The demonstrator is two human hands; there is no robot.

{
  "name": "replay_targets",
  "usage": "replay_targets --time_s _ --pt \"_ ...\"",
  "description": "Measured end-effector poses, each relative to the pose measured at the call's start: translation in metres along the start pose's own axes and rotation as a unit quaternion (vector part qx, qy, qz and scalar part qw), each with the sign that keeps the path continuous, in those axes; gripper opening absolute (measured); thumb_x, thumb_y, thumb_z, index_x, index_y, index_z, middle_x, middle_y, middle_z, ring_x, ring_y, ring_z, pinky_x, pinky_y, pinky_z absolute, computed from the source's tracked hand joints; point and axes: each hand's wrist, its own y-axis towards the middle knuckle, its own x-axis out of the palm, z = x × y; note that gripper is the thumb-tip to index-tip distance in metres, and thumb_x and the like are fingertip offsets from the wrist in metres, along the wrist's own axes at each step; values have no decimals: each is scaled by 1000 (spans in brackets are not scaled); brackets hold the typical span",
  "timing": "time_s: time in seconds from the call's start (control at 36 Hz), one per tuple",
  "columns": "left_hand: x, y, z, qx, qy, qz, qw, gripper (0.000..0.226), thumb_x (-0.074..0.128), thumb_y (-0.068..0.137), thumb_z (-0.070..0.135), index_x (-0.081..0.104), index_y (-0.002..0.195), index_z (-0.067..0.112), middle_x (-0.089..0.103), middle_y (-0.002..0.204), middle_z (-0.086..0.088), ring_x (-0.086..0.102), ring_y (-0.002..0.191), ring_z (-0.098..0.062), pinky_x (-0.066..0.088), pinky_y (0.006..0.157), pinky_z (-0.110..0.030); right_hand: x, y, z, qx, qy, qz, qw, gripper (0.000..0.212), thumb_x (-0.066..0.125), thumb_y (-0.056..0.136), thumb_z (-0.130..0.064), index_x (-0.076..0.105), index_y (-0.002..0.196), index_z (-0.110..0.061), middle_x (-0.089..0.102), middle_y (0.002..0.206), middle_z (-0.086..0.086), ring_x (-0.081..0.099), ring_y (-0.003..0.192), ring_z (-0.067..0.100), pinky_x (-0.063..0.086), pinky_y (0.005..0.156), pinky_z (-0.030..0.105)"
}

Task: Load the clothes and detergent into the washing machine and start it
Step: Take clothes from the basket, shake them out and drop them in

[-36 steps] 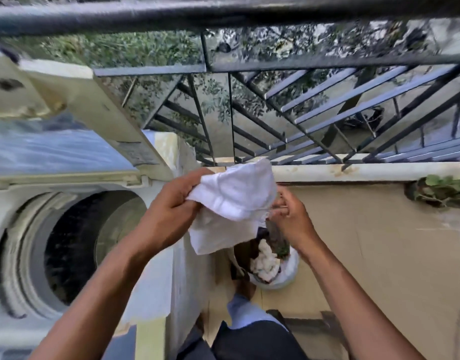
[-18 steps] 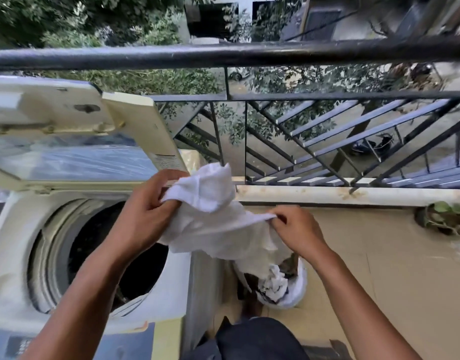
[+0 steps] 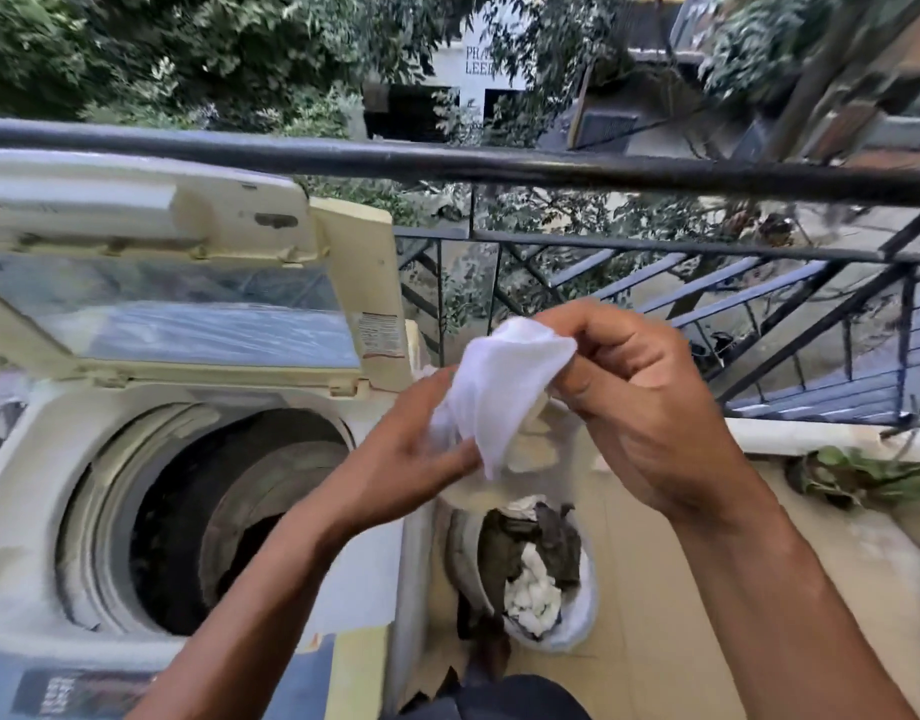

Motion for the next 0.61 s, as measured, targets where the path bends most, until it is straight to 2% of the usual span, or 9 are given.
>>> replay_targets --time_s 0.08,0.17,0.25,0.33,0.39,0.44,0.53,0.56,0.61 --pt "-10 -6 10 6 -69 31 997 31 72 93 26 72 103 56 73 108 32 67 103 10 57 85 -18 26 -5 -15 -48 37 -43 997 25 58 94 -11 72 113 -6 74 105 9 69 98 24 55 87 38" --pt "-26 -22 13 32 -180 76 980 24 66 75 16 77 88 33 77 83 26 70 83 12 56 74 -12 39 -6 -20 -71 22 -43 996 31 47 101 -7 62 128 -4 70 125 19 64 120 37 49 105 53" --pt "-51 -42 1 29 -267 126 955 22 73 55 18 78 76 23 77 73 19 71 73 9 54 66 -10 42 -2 -4 -72 -208 25 975 42 61 96 -34 59 135 -19 67 135 6 61 129 27 46 110 54" --pt "-80 -59 -17 40 -388 133 911 38 92 49 20 84 86 18 81 87 3 76 81 -7 60 71 -21 46 -4 27 7 -382 17 924 71 67 82 -62 49 147 -41 54 148 -15 50 139 8 43 114 44" --pt "-100 -74 -30 37 -424 153 892 84 105 39 45 74 110 12 80 101 -2 75 92 -12 61 80 -26 55 -9 53 80 -359 -30 929 84 73 73 -68 39 149 -54 46 152 -23 46 140 2 45 112 34" --pt "-118 -92 -39 33 -447 175 877 103 104 44 51 61 124 4 76 112 -8 72 102 -19 60 88 -34 71 -11 81 136 -276 -66 949 88 80 73 -57 34 149 -57 46 155 -23 48 139 -2 47 108 24" --pt "-141 -117 -58 23 -413 215 885 72 104 43 51 79 102 18 79 99 -2 73 94 -15 62 82 -28 100 -6 124 139 -240 -77 958 74 79 92 -23 42 155 -31 53 153 -8 52 141 15 48 111 41" --pt "-149 -126 -61 -5 -397 252 883 62 105 43 49 82 93 19 80 87 4 74 84 -8 61 75 -22 113 -2 137 146 -226 -63 961 63 74 96 -11 49 151 -27 61 146 -4 58 134 22 53 104 48" --pt "-161 -144 -71 -61 -333 319 885 43 94 72 28 75 107 12 81 84 4 69 66 6 53 61 -9 136 5 152 186 -211 -11 960 45 70 95 -3 69 129 -32 77 118 -3 73 105 21 60 82 49"
